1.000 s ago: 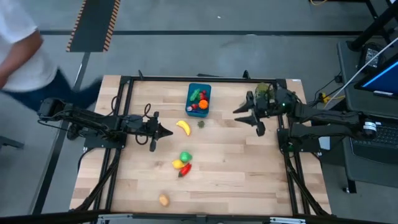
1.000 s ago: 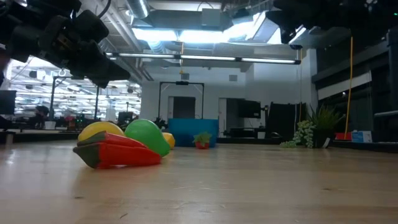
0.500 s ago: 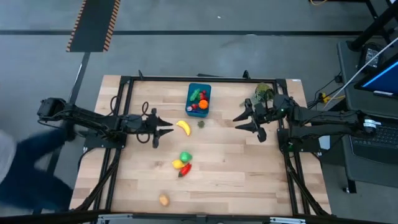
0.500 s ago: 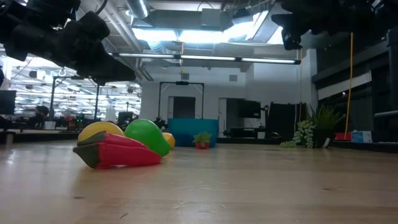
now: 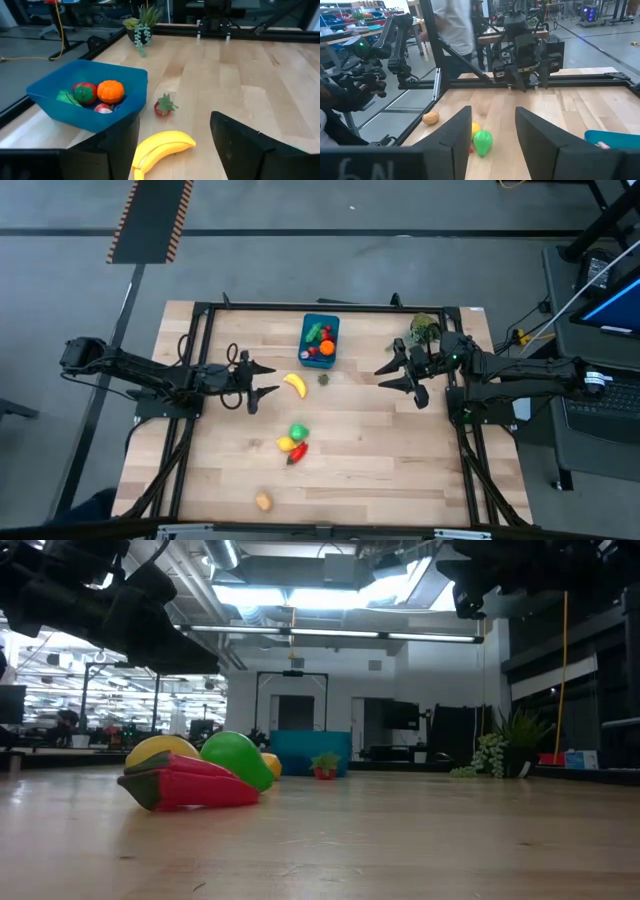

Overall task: Pick and placing Produce into tupperware
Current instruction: Put the banana into the blue bin

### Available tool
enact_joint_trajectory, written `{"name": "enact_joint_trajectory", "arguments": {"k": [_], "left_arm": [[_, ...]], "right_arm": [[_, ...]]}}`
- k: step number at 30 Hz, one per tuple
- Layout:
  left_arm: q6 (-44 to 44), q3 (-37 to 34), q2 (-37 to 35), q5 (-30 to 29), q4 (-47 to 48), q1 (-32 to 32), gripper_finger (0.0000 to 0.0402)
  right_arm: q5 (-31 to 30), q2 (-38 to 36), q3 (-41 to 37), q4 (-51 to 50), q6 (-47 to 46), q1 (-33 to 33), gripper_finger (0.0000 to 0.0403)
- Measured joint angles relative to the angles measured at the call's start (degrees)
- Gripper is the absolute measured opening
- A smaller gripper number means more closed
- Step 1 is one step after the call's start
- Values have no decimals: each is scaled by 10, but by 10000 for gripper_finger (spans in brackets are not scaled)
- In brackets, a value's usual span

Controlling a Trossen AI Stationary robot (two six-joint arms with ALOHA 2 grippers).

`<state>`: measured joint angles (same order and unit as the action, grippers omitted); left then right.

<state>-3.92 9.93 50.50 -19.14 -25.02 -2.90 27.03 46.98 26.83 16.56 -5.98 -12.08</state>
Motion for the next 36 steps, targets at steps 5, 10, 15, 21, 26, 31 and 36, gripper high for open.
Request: {"name": "enact_joint_trajectory", "arguments": {"k": [5,10,15,21,26,31,36], "left_arm": [[15,0,0,5,-5,0,237],[12,13,0,17,7,0,235],[37,79,25,24,73,0,232],[88,178,111,52,211,12,232],[142,268,199,53,320,21,232],[208,346,275,54,395,22,232],[272,413,342,58,485,22,231]], "right_arm": [[0,0,0,-1,0,0,153],[0,0,0,-5,0,0,153],[0,1,0,-19,1,0,153],[0,1,0,-23,2,0,153],[0,1,0,-34,0,0,153],[0,2,0,-69,0,0,153],[0,2,0,-79,4,0,153]]}}
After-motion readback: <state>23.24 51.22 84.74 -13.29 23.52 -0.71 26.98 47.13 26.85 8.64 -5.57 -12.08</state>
